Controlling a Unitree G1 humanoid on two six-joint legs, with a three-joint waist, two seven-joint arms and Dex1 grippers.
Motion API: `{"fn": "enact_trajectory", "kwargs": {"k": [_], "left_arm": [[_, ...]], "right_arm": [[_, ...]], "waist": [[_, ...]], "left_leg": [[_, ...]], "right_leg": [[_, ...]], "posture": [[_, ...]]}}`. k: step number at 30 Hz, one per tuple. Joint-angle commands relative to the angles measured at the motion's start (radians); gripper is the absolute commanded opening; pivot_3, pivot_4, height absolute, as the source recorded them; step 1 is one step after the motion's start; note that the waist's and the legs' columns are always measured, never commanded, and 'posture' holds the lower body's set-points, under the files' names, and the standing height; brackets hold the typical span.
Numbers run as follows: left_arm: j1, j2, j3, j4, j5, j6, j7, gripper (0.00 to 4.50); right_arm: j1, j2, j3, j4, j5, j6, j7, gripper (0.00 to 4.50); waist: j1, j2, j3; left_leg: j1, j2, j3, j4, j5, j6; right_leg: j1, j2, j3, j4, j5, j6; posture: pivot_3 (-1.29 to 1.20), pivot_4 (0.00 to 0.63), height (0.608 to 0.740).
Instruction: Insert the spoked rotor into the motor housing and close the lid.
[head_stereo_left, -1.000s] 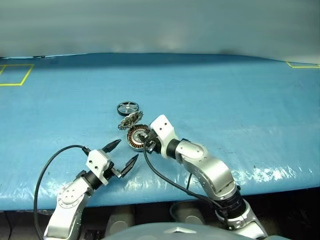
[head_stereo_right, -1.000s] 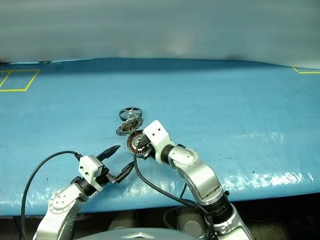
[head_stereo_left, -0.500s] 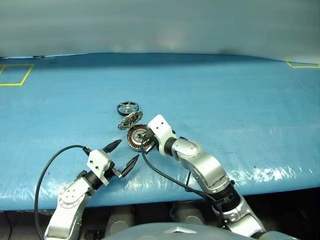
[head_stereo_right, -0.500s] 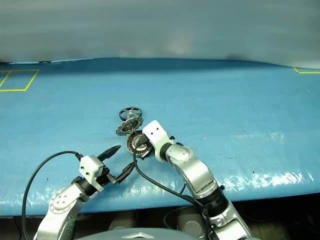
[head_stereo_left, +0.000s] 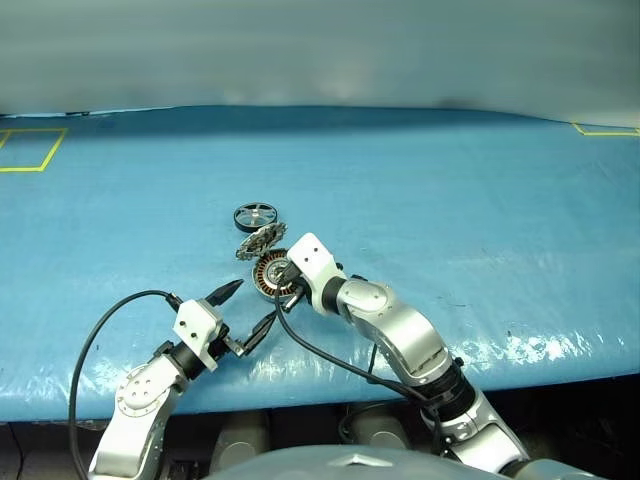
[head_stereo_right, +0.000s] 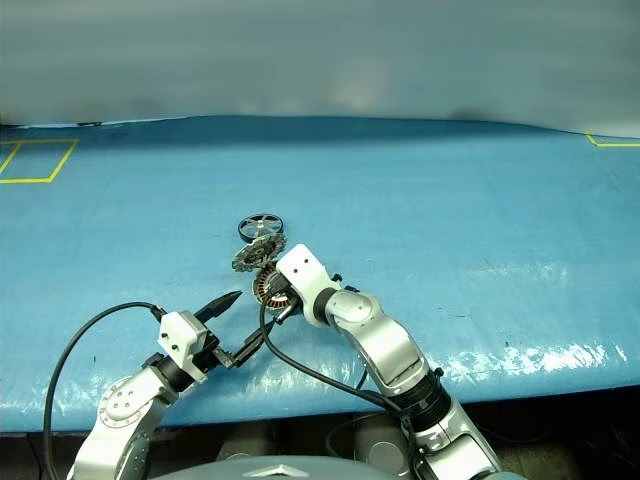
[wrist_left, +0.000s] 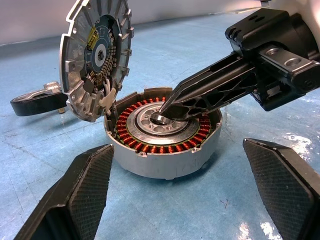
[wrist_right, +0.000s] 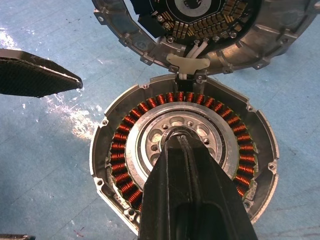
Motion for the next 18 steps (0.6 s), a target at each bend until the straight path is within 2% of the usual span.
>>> {"fn": "enact_trajectory", "kwargs": {"k": [1, 11, 18], "left_arm": [[0.001, 0.004, -0.001, -0.012, 0.001, 0.0, 0.004, 4.5], [-0.002, 0.006, -0.004, -0.011, 0.001, 0.005, -0.001, 4.5], [-0.003, 0.008, -0.002, -0.012, 0.001, 0.006, -0.002, 4.5]], "right_arm": [[0.008, 0.022, -0.005, -0.003, 0.018, -0.047, 0.012, 0.02], [0.012, 0.047, -0.032, 0.057, -0.013, -0.141, -0.026, 0.02], [0.001, 0.023, -0.013, 0.046, -0.021, -0.095, -0.008, 0.02]], "waist": [[0.0, 0.0, 0.0], [0.0, 0.0, 0.0], [0.0, 0.0, 0.0]], "left_leg": [[0.0, 0.0, 0.0, 0.0, 0.0, 0.0], [0.0, 0.0, 0.0, 0.0, 0.0, 0.0], [0.0, 0.0, 0.0, 0.0, 0.0, 0.0]], "right_leg": [[0.0, 0.0, 0.0, 0.0, 0.0, 0.0], [0.0, 0.0, 0.0, 0.0, 0.0, 0.0], [0.0, 0.0, 0.0, 0.0, 0.0, 0.0]], "posture": [[0.0, 0.15, 0.74], [0.0, 0.15, 0.74], [0.0, 0.15, 0.74]]}}
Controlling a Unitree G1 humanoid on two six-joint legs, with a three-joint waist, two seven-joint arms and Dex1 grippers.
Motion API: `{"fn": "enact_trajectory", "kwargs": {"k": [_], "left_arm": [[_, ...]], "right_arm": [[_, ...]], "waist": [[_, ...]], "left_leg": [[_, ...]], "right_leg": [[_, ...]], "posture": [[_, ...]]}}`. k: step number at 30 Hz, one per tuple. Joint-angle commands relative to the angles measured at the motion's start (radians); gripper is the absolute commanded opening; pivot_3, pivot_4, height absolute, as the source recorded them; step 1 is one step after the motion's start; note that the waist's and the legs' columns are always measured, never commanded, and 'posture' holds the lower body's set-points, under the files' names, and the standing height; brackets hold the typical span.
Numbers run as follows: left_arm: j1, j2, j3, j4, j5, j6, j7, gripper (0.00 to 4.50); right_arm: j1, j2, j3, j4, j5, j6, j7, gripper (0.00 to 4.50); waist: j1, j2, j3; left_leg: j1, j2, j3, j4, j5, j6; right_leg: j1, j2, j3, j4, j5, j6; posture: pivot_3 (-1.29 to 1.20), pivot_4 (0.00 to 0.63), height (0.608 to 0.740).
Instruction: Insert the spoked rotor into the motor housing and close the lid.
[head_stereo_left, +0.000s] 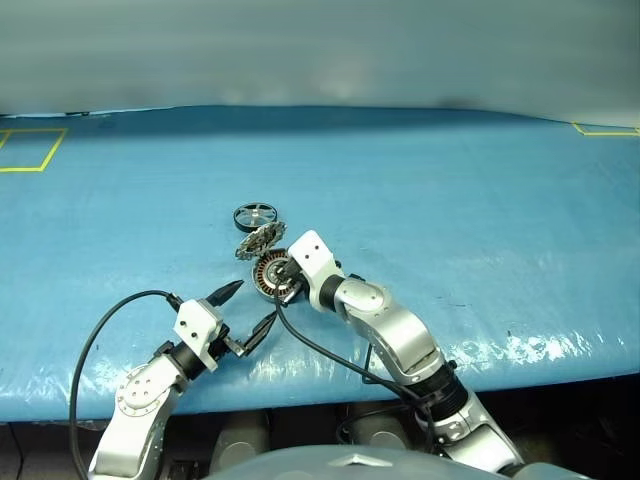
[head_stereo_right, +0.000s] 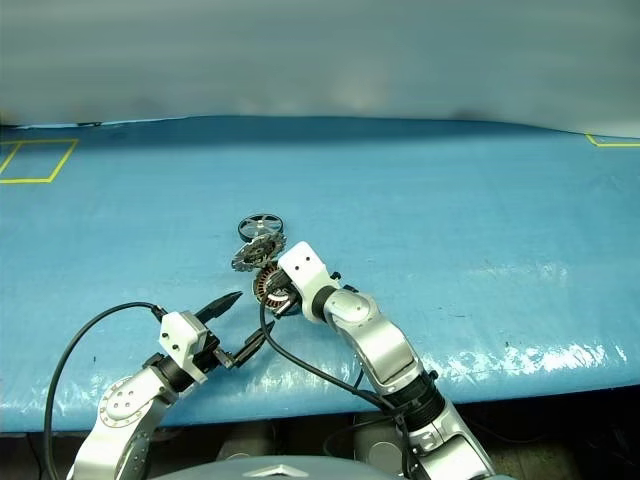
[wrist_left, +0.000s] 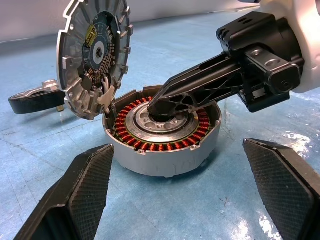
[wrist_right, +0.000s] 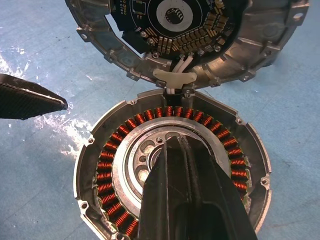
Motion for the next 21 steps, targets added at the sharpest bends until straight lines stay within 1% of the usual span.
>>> {"fn": "enact_trajectory", "kwargs": {"k": [1, 7, 13, 21], "left_arm": [[-0.003, 0.006, -0.002, -0.011, 0.001, -0.005, -0.001, 4.5], [-0.007, 0.005, -0.005, -0.01, 0.001, -0.003, -0.004, 4.5], [0.001, 0.01, 0.004, -0.001, -0.002, -0.007, -0.009, 4.5], [0.003, 0.013, 0.003, 0.0, -0.005, -0.007, -0.008, 4.5]], "right_arm": [[-0.013, -0.012, 0.009, -0.031, -0.003, 0.027, 0.017, 0.02], [-0.012, -0.019, 0.014, -0.047, -0.007, 0.054, 0.023, 0.02], [-0.007, -0.091, 0.019, -0.15, 0.045, 0.118, 0.111, 0.02], [-0.015, -0.071, -0.031, -0.204, 0.098, 0.116, 0.119, 0.02]], "waist": [[0.0, 0.0, 0.0], [0.0, 0.0, 0.0], [0.001, 0.0, 0.0], [0.0, 0.0, 0.0]], "left_leg": [[0.0, 0.0, 0.0, 0.0, 0.0, 0.0], [0.0, 0.0, 0.0, 0.0, 0.0, 0.0], [0.0, 0.0, 0.0, 0.0, 0.0, 0.0], [0.0, 0.0, 0.0, 0.0, 0.0, 0.0]], "right_leg": [[0.0, 0.0, 0.0, 0.0, 0.0, 0.0], [0.0, 0.0, 0.0, 0.0, 0.0, 0.0], [0.0, 0.0, 0.0, 0.0, 0.0, 0.0], [0.0, 0.0, 0.0, 0.0, 0.0, 0.0]], "posture": [[0.0, 0.15, 0.74], [0.0, 0.15, 0.74], [0.0, 0.15, 0.74], [0.0, 0.15, 0.74]]}}
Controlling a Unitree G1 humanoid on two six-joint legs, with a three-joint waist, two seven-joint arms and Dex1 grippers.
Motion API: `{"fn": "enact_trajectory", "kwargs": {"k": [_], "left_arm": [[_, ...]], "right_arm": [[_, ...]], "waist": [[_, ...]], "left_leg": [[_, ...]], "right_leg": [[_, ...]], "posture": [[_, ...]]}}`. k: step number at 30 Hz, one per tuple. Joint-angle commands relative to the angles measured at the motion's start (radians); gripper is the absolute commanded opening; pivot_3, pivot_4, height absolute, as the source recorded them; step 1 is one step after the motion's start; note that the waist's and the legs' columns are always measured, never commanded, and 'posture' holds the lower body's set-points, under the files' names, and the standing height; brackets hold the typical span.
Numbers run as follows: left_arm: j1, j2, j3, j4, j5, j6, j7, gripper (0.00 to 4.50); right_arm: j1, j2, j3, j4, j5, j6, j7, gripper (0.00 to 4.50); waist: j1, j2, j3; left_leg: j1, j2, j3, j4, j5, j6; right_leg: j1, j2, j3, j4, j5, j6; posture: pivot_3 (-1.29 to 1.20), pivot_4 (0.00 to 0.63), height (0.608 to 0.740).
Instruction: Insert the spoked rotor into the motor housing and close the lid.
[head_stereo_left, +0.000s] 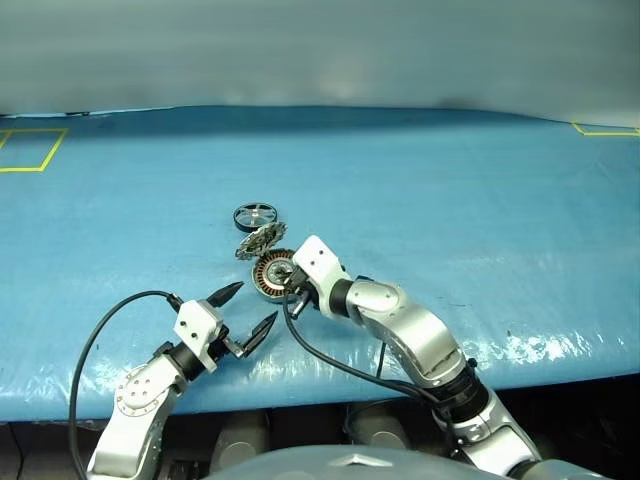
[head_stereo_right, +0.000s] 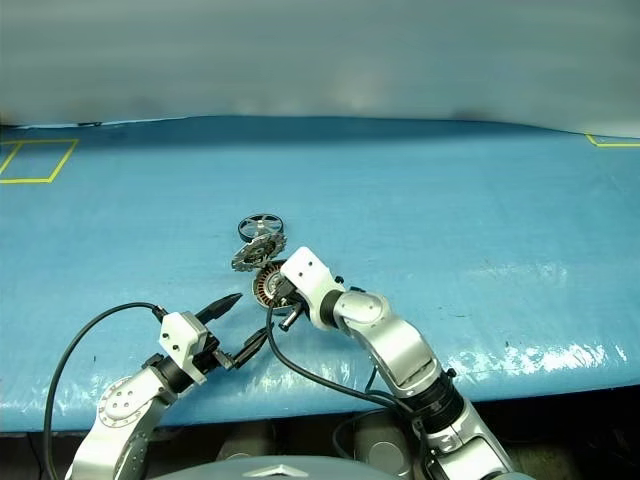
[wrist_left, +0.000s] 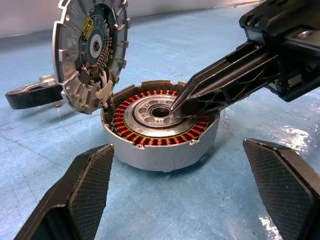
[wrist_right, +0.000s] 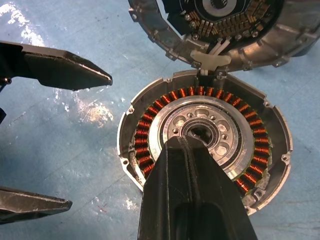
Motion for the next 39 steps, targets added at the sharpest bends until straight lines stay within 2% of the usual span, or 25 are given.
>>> {"fn": "enact_trajectory", "kwargs": {"k": [1, 7, 13, 15, 19, 23, 28, 34, 39], "left_arm": [[0.003, 0.004, 0.006, -0.005, -0.006, -0.011, -0.003, 4.5], [0.037, 0.035, 0.068, -0.058, -0.04, 0.033, 0.012, 4.5], [0.09, 0.11, 0.183, -0.123, -0.051, 0.169, 0.058, 4.5], [0.074, 0.123, 0.229, -0.143, -0.058, 0.259, 0.11, 4.5], [0.015, 0.141, 0.299, -0.167, -0.101, 0.323, 0.124, 4.5], [-0.067, 0.204, 0.322, -0.135, -0.162, 0.424, 0.071, 4.5], [-0.211, 0.281, 0.31, -0.027, -0.164, 0.46, -0.002, 4.5], [-0.429, 0.356, 0.254, 0.153, -0.144, 0.512, -0.075, 4.5], [-0.639, 0.357, 0.164, 0.375, -0.1, 0.46, -0.181, 4.5]], "right_arm": [[-0.007, 0.016, -0.037, -0.073, 0.042, -0.018, 0.011, 0.02], [0.006, -0.021, -0.075, -0.144, 0.081, -0.011, 0.031, 0.02], [0.033, -0.067, -0.109, -0.173, 0.102, -0.012, 0.026, 0.02], [0.046, -0.088, -0.108, -0.186, 0.106, -0.033, 0.038, 0.02], [0.089, -0.14, -0.098, -0.211, 0.113, -0.107, 0.079, 0.02], [0.167, -0.176, -0.103, -0.228, 0.117, -0.207, 0.106, 0.02], [0.29, -0.171, -0.115, -0.198, 0.088, -0.401, 0.091, 0.02], [0.376, -0.156, -0.153, -0.188, 0.1, -0.422, 0.052, 0.02], [0.409, -0.117, -0.173, -0.166, 0.089, -0.502, 0.023, 0.02]], "waist": [[0.0, 0.0, 0.0], [-0.001, 0.0, 0.0], [0.0, 0.0, 0.0], [0.0, 0.0, 0.0], [0.004, -0.001, 0.0], [0.003, -0.001, 0.0], [0.005, -0.001, 0.0], [0.005, -0.002, 0.0], [0.007, -0.002, 0.0]], "left_leg": [[0.0, 0.0, 0.0, 0.0, 0.0, 0.0], [0.0, 0.0, 0.0, 0.0, 0.0, 0.0], [0.0, 0.0, 0.0, 0.0, 0.0, 0.0], [0.0, 0.0, 0.0, 0.0, 0.0, 0.0], [0.0, 0.0, -0.001, 0.0, 0.0, 0.0], [0.0, 0.0, -0.001, 0.0, 0.0, 0.0], [0.0, 0.0, -0.001, 0.0, 0.0, 0.0], [0.0, 0.0, 0.0, 0.001, 0.0, 0.0], [0.0, 0.0, -0.001, 0.001, 0.0, 0.0]], "right_leg": [[0.0, 0.0, 0.0, 0.0, 0.0, 0.0], [0.0, 0.0, 0.0, 0.0, 0.0, 0.0], [0.0, 0.0, 0.0, 0.0, -0.001, -0.001], [0.0, 0.0, 0.0, 0.0, -0.001, -0.001], [0.0, 0.0, -0.001, 0.0, 0.0, 0.0], [0.0, 0.0, -0.001, 0.0, 0.0, 0.0], [0.0, 0.0, -0.001, 0.0, 0.0, 0.0], [0.0, 0.0, -0.001, 0.0, 0.0, 0.0], [0.0, 0.0, -0.001, 0.0, 0.001, 0.001]], "posture": [[0.0, 0.15, 0.74], [0.0, 0.15, 0.74], [0.0, 0.15, 0.74], [0.0, 0.15, 0.74], [0.0, 0.15, 0.74], [0.0, 0.15, 0.74], [0.0, 0.15, 0.74], [0.0, 0.15, 0.74], [0.0, 0.15, 0.74]]}}
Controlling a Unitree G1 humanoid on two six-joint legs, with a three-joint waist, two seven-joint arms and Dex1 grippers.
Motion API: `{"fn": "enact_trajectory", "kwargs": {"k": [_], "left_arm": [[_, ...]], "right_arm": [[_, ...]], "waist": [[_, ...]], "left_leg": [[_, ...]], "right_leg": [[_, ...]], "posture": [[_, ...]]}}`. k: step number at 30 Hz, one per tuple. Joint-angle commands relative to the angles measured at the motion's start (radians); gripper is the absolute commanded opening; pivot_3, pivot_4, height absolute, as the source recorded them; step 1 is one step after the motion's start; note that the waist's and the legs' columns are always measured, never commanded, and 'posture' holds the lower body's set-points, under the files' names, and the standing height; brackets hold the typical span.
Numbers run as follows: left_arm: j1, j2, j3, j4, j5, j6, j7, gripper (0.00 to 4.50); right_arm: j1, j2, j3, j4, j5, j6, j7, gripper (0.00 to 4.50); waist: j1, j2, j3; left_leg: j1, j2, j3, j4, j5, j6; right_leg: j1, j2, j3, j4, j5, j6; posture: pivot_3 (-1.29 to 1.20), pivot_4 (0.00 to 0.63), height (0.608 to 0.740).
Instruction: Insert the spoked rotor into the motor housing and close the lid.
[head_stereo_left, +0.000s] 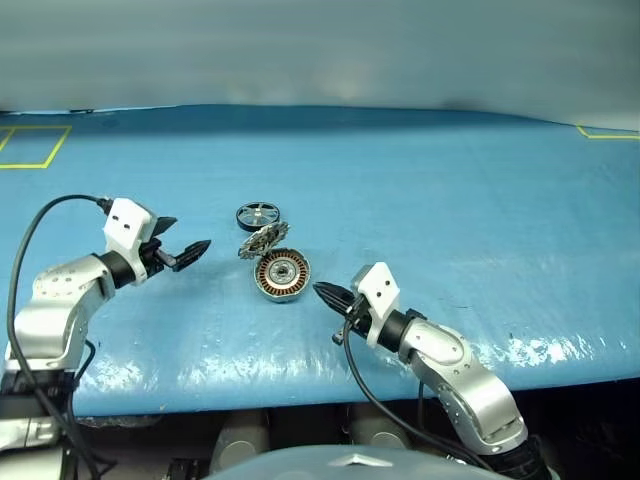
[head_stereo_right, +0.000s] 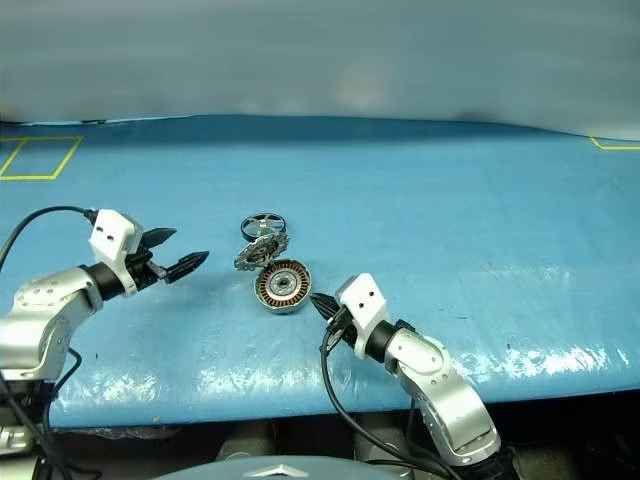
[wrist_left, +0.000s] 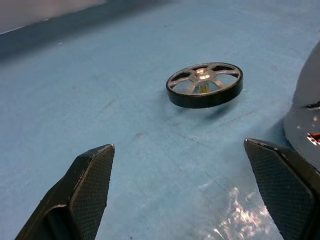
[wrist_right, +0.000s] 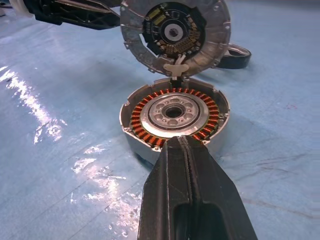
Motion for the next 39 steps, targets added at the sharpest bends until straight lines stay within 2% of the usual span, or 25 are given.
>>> {"fn": "enact_trajectory", "kwargs": {"k": [1, 9, 15, 19, 27, 33, 39], "left_arm": [[-0.123, 0.005, -0.061, 0.141, 0.04, -0.06, -0.085, 4.5], [-0.434, -0.007, -0.214, 0.462, 0.134, -0.115, -0.284, 4.5], [-0.615, -0.044, -0.278, 0.66, 0.188, -0.128, -0.4, 4.5], [-0.721, -0.078, -0.325, 0.832, 0.269, -0.233, -0.437, 4.5], [-0.817, -0.103, -0.408, 1.018, 0.428, -0.521, -0.46, 4.5], [-0.875, -0.142, -0.399, 1.119, 0.486, -0.61, -0.379, 4.5], [-0.896, -0.165, -0.387, 1.164, 0.499, -0.603, -0.371, 4.5]], "right_arm": [[0.012, 0.027, -0.009, 0.007, -0.008, -0.098, -0.012, 0.02], [0.041, 0.074, -0.002, 0.066, -0.021, -0.135, -0.05, 0.02], [0.048, 0.085, 0.008, 0.073, -0.034, -0.131, -0.069, 0.02], [0.047, 0.09, 0.017, 0.08, -0.047, -0.128, -0.079, 0.02], [0.052, 0.094, 0.02, 0.081, -0.071, -0.121, -0.1, 0.02], [0.066, 0.102, 0.021, 0.074, -0.081, -0.119, -0.118, 0.02], [0.074, 0.103, 0.017, 0.068, -0.088, -0.113, -0.132, 0.02]], "waist": [[0.0, 0.0, 0.0], [-0.001, -0.001, 0.0], [-0.002, -0.001, 0.0], [-0.003, -0.001, 0.0], [-0.003, -0.001, 0.0], [-0.001, -0.002, 0.001], [-0.003, -0.002, 0.001]], "left_leg": [[0.0, 0.0, 0.0, 0.0, 0.0, 0.0], [-0.001, 0.0, 0.0, 0.0, 0.0, 0.0], [-0.002, -0.001, -0.001, 0.001, 0.0, 0.0], [-0.002, -0.001, -0.001, 0.001, 0.0, 0.0], [-0.003, -0.001, -0.001, 0.002, 0.0, 0.0], [-0.005, -0.001, -0.002, 0.004, 0.0, 0.0], [-0.005, -0.002, -0.002, 0.004, 0.0, 0.001]], "right_leg": [[0.0, 0.0, 0.0, 0.0, 0.0, 0.0], [0.0, 0.0, 0.0, 0.0, 0.003, -0.004], [-0.001, 0.0, 0.0, 0.0, 0.003, -0.004], [-0.001, 0.001, 0.0, 0.0, 0.003, -0.004], [-0.001, 0.001, 0.0, 0.0, 0.003, -0.004], [-0.001, 0.0, 0.0, 0.0, 0.004, -0.003], [-0.001, 0.0, 0.0, 0.001, 0.004, -0.003]], "posture": [[0.0, 0.15, 0.74], [0.0, 0.15, 0.74], [0.0, 0.15, 0.74], [0.0, 0.15, 0.74], [0.0, 0.15, 0.74], [0.0, 0.15, 0.74], [0.0, 0.15, 0.74]]}}
